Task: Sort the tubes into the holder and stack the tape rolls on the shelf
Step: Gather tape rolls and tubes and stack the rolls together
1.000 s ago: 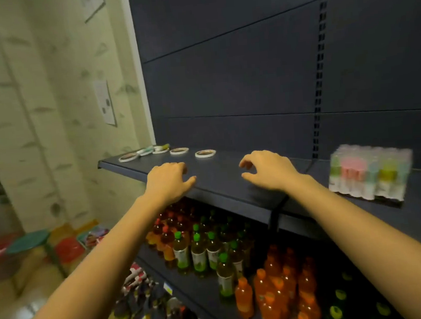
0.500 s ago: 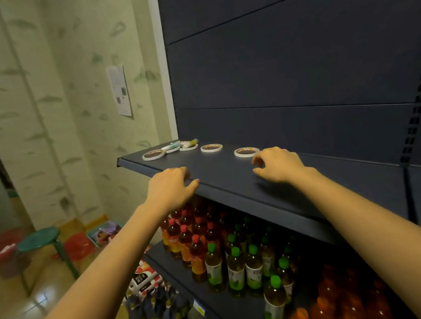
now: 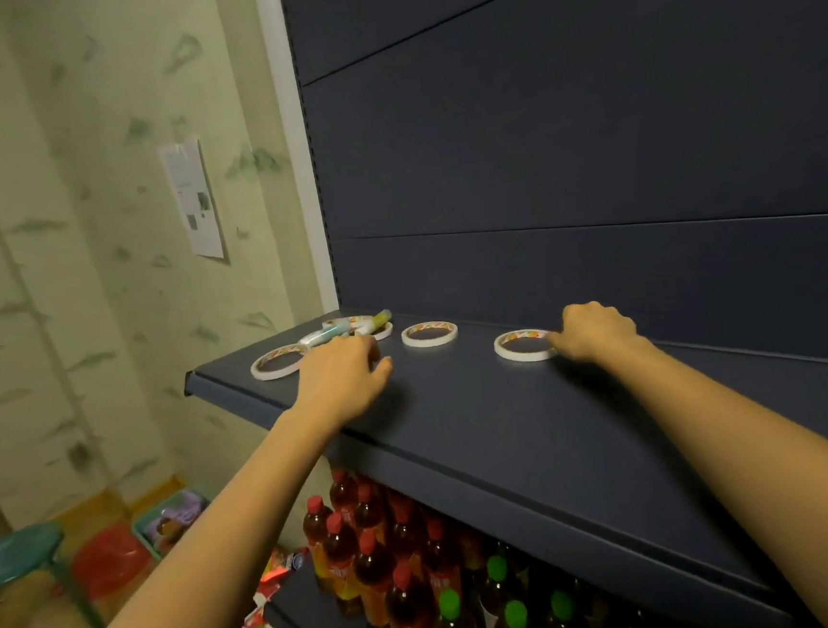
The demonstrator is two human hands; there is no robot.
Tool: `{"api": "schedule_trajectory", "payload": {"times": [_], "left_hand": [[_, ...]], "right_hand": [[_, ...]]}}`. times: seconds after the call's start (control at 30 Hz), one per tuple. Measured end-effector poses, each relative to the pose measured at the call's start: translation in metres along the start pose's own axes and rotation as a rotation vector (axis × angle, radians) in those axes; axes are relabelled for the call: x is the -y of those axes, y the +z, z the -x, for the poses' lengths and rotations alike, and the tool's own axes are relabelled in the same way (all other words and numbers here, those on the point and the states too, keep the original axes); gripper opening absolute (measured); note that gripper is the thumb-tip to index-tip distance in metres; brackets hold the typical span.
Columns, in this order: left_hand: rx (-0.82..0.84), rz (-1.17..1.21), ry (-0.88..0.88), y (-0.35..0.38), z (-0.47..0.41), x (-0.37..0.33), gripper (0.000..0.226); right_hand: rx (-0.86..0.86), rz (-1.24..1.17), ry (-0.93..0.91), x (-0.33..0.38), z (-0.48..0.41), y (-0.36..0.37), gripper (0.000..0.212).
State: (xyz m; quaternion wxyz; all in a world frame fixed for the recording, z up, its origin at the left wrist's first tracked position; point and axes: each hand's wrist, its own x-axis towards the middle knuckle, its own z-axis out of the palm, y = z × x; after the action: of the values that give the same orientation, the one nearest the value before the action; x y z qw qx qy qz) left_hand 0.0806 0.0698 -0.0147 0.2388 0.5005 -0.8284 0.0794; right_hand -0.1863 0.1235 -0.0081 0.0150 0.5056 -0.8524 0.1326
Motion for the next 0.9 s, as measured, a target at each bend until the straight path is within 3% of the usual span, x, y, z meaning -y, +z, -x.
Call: {"api": "schedule_trajectory", "payload": {"times": [0.2, 0.33, 0.57, 0.9], "left_hand": [[0.044, 0.043, 0.064, 0.031, -0.048, 0.017, 0.029], [0.059, 0.044, 0.112, 0.046, -0.082, 0.03, 0.031], [0.144, 0.006, 0.198, 0.074, -0.157, 0.034, 0.025], [0.448, -0.183, 0.332, 0.118, -0.214, 0.029, 0.032]], "right_hand": [[0.069, 0.013, 0.132, 0.009, -0.036, 0.016, 0.034], [0.107, 0.054, 0.173, 0.019, -0.051, 0.017, 0.016], [-0.005, 0.023, 0.23, 0.039, -0.049, 0.004, 0.026], [-0.142, -0.038, 0.366, 0.064, -0.009, -0.002, 0.024]]}}
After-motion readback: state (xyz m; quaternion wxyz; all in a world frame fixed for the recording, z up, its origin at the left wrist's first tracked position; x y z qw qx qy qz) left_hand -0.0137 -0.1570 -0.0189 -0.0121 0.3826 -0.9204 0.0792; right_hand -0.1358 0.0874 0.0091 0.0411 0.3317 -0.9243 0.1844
